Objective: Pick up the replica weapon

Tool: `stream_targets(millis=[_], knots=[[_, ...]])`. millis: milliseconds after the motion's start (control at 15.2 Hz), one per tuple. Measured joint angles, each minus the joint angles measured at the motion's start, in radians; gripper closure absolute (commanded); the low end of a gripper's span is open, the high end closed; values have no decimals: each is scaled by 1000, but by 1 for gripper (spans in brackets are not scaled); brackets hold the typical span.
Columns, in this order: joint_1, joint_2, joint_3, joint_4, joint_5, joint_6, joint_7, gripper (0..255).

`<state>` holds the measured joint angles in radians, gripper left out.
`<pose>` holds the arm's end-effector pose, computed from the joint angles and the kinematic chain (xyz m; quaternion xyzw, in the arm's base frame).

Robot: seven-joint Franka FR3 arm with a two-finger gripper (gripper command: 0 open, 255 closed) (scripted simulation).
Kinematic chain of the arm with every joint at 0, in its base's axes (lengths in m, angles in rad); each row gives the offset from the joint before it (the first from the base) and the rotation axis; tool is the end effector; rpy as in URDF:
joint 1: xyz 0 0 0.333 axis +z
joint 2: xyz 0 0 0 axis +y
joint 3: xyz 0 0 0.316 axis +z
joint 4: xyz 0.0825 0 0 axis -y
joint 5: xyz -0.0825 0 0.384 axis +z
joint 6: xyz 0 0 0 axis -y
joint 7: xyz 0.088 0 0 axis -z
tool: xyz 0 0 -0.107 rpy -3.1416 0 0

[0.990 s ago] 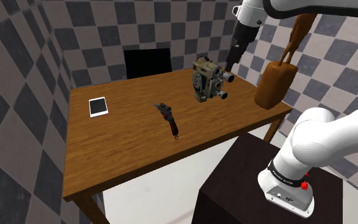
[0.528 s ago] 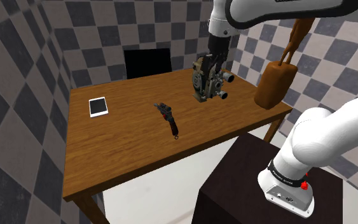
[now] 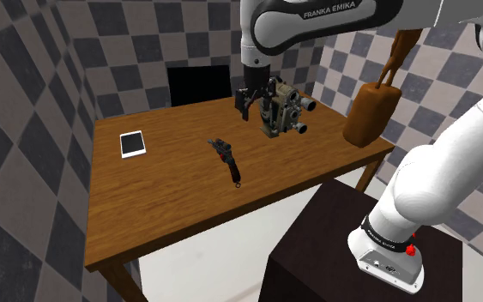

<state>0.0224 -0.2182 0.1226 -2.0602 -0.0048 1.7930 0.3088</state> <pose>0.4816 0.0736 0.5240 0.9961 -0.0830 -0.0212 0.0208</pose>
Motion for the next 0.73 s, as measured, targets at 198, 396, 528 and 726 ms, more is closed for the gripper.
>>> stream_targets(millis=[198,396,528,726], knots=[[8,130,24,89,6,0,88,0],[16,262,36,188,10,-7,164,0],[23,354,40,268,12,-21,212,0],[37,481,43,388,17,-49,276,0]])
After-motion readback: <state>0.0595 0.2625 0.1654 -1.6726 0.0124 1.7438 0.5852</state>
